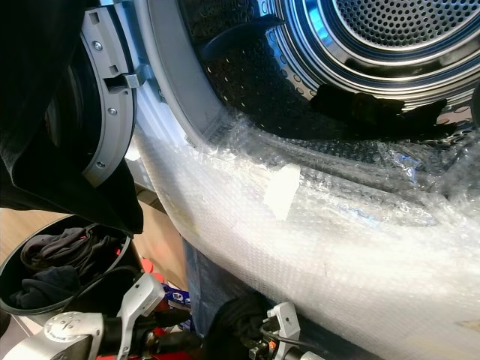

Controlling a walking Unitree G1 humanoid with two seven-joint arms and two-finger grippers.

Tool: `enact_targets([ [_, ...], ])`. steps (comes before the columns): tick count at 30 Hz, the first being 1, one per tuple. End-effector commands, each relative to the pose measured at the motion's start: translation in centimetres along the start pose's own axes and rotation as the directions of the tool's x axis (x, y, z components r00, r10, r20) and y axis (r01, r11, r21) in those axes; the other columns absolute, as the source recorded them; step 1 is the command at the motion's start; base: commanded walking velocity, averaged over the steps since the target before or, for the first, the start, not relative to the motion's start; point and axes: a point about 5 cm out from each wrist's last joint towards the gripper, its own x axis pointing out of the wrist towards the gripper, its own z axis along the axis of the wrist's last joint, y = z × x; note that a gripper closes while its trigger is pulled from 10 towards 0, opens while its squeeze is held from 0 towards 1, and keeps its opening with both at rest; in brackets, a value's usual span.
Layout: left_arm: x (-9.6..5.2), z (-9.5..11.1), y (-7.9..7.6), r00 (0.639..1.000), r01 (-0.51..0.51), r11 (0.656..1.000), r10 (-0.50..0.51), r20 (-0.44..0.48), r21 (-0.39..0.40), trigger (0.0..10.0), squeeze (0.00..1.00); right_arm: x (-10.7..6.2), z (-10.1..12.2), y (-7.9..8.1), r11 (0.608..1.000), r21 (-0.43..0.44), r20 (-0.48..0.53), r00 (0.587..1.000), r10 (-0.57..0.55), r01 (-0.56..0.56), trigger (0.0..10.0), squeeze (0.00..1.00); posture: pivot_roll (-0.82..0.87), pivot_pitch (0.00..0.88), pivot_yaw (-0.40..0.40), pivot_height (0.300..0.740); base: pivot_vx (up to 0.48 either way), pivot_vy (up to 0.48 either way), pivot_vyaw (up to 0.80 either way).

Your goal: Clothes washing

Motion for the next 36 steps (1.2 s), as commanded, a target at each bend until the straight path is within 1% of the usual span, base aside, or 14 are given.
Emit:
enact_targets([
  [1, -1.1, 0.0, 0.0, 1.0, -0.02, 1.0, 0.02, -0.012, -0.001, 10.0, 1.0, 0.0, 0.3, -0.1, 1.0, -0.004, 0.024, 1.0, -0.01, 0.01, 0.0, 0.0, 0.01, 0.0, 0.073, 0.74, 0.0, 0.0, 0.0],
  [7, -2.4, -0.7, 0.8, 0.987, -0.16, 0.987, 0.16, -0.009, -0.023, 10.0, 1.0, -0.1, -0.2, -0.3, 1.0, -0.001, 0.007, 1.0, -0.018, 0.018, 0.0, 0.0, 0.01, 0.0, 0.073, 0.74, 0.0, 0.0, 0.0],
  [9, -3.3, -0.5, 2.4, 0.948, -0.318, 0.948, 0.318, 0.015, -0.004, 10.0, 1.0, 0.0, -0.4, -0.3, 1.0, -0.002, -0.002, 1.0, -0.016, 0.016, 0.0, 0.0, 0.02, 0.0, 0.075, 0.74, 0.0, 0.0, 0.0],
  [11, -3.6, -0.4, 2.9, 0.933, -0.36, 0.933, 0.36, 0.022, -0.006, 10.0, 1.0, 0.0, -0.5, -0.2, 1.0, -0.002, -0.006, 1.0, -0.015, 0.015, 0.0, 0.0, 0.02, 0.0, 0.075, 0.74, 0.0, 0.0, 0.0],
  [12, -4.2, -0.3, 3.8, 0.897, -0.44, 0.898, 0.441, 0.027, -0.017, 10.0, 0.0, 0.1, -0.5, -0.2, 1.0, -0.003, -0.008, 1.0, -0.013, 0.013, 0.0, 0.0, 0.03, 0.0, 0.075, 0.74, 0.0, 0.0, 0.0],
  [13, -4.2, -0.3, 3.8, 0.897, -0.44, 0.898, 0.441, 0.027, -0.017, 10.0, 0.0, 0.1, -0.5, -0.2, 1.0, -0.003, -0.008, 1.0, -0.013, 0.013, 0.0, 0.0, 0.03, 0.0, 0.075, 0.74, 0.0, 0.0, 0.0],
  [16, -5.4, -0.1, 5.4, 0.805, -0.59, 0.807, 0.591, 0.049, -0.027, 10.0, 0.0, 0.2, -0.6, -0.1, 1.0, 0.002, -0.007, 1.0, -0.007, 0.007, 0.0, 0.0, 0.03, 0.0, 0.074, 0.74, 0.0, 0.0, 0.0],
  [17, -6.0, -0.1, 6.3, 0.749, -0.659, 0.751, 0.66, 0.053, -0.047, 10.0, 0.0, 0.3, -0.7, 0.0, 1.0, 0.005, -0.007, 1.0, -0.001, 0.001, 0.0, 0.0, 0.03, 0.0, 0.074, 0.74, 0.0, 0.0, 0.0],
  [20, -6.4, 0.0, 6.7, 0.715, -0.694, 0.718, 0.696, 0.061, -0.055, 10.0, 0.0, 0.3, -0.7, 0.0, 1.0, 0.009, -0.004, 1.0, 0.004, -0.004, 0.0, 0.0, 0.03, 0.0, 0.071, 0.74, 0.0, 0.0, 0.0],
  [21, -7.6, 0.0, 7.9, 0.615, -0.777, 0.619, 0.785, 0.068, -0.118, 10.0, 0.0, 0.3, -0.7, 0.0, 1.0, 0.012, -0.001, 1.0, 0.006, -0.006, 0.0, 0.0, 0.03, 0.0, 0.069, 0.74, 0.0, 0.0, 0.0],
  [23, -8.9, -0.2, 9.1, 0.527, -0.835, 0.529, 0.848, 0.055, -0.153, 10.0, 0.0, 0.4, -0.7, 0.0, 1.0, 0.013, 0.001, 1.0, 0.007, -0.007, 0.0, 0.0, 0.04, 0.0, 0.069, 0.74, 0.0, 0.0, 0.0],
  [30, -11.3, -1.4, 10.0, 0.43, -0.888, 0.426, 0.903, 0.013, -0.176, 10.0, 0.0, 0.5, -0.4, 0.0, 1.0, 0.012, 0.014, 1.0, 0.014, -0.015, 0.0, 0.0, 0.04, 0.0, 0.066, 0.74, 0.0, 0.0, 0.0],
  [34, -11.9, -2.1, 10.1, 0.418, -0.892, 0.409, 0.908, -0.012, -0.194, 10.0, 0.0, 0.5, -0.3, 0.0, 1.0, 0.008, 0.013, 1.0, 0.016, -0.017, 0.0, 0.0, 0.05, 0.0, 0.064, 0.74, 0.0, 0.0, 0.0],
  [36, -12.5, -3.8, 10.1, 0.443, -0.875, 0.418, 0.895, -0.055, -0.246, 10.0, 0.0, 0.7, -0.1, 0.1, 1.0, 0.004, 0.015, 1.0, 0.022, -0.022, 0.0, 0.0, 0.05, 0.0, 0.065, 0.74, 0.0, 0.0, 0.0],
])
